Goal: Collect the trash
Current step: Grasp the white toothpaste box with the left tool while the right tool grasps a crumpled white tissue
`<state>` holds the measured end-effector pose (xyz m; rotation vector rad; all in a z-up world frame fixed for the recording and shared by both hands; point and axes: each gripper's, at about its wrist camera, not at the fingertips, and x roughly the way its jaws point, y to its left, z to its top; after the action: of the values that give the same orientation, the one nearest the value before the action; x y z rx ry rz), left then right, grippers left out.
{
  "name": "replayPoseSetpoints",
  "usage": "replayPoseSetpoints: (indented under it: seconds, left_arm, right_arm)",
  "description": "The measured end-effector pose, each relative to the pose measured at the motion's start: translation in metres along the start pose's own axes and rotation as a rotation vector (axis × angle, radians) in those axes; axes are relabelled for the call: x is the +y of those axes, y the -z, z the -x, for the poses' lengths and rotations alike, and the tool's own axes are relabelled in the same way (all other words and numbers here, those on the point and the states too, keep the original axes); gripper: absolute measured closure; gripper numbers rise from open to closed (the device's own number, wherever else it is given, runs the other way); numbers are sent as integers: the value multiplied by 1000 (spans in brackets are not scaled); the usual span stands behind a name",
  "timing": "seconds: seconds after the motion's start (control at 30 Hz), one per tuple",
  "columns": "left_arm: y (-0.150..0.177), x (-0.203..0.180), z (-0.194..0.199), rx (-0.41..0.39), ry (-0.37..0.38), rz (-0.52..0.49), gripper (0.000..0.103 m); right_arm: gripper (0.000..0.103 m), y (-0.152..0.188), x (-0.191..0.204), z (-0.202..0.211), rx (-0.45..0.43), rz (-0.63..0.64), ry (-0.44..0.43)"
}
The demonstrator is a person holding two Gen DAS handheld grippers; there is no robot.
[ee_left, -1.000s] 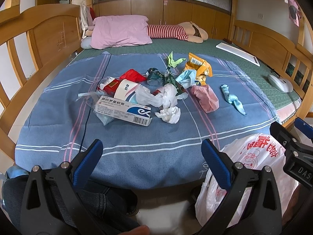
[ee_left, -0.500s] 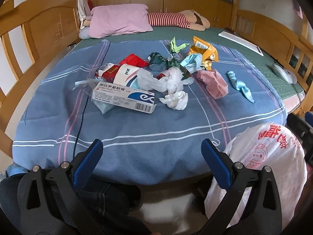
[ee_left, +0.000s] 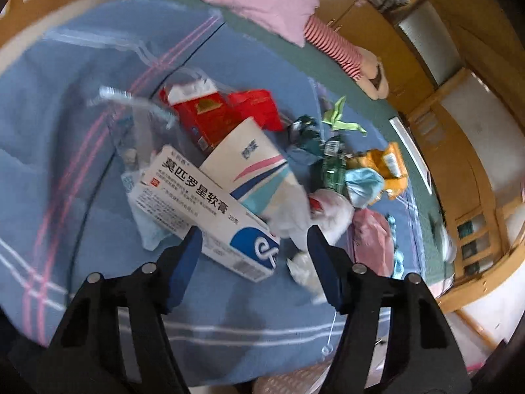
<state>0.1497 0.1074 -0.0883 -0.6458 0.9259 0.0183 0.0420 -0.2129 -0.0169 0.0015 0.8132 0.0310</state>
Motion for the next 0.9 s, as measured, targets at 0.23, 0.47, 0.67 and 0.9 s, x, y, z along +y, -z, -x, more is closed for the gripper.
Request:
replayPoseSetpoints:
  seconds: [0.23,0.47,0.67,0.9]
  left_arm:
    - [-10,19,-43,89,0,120,34]
    - [-14,38,-42,61,76,198,72]
    - [-9,25,2,-101,100,114,80]
    - [-10,40,-9,-21,85,203,67]
  right_arm:
    - [41,-30,51,-60,57,-2,-195]
    - [41,-34,99,-102,129,70,-228]
    - [41,-35,130,-121,156,125,-305]
    - [89,-28,130,-136,222,100,-355]
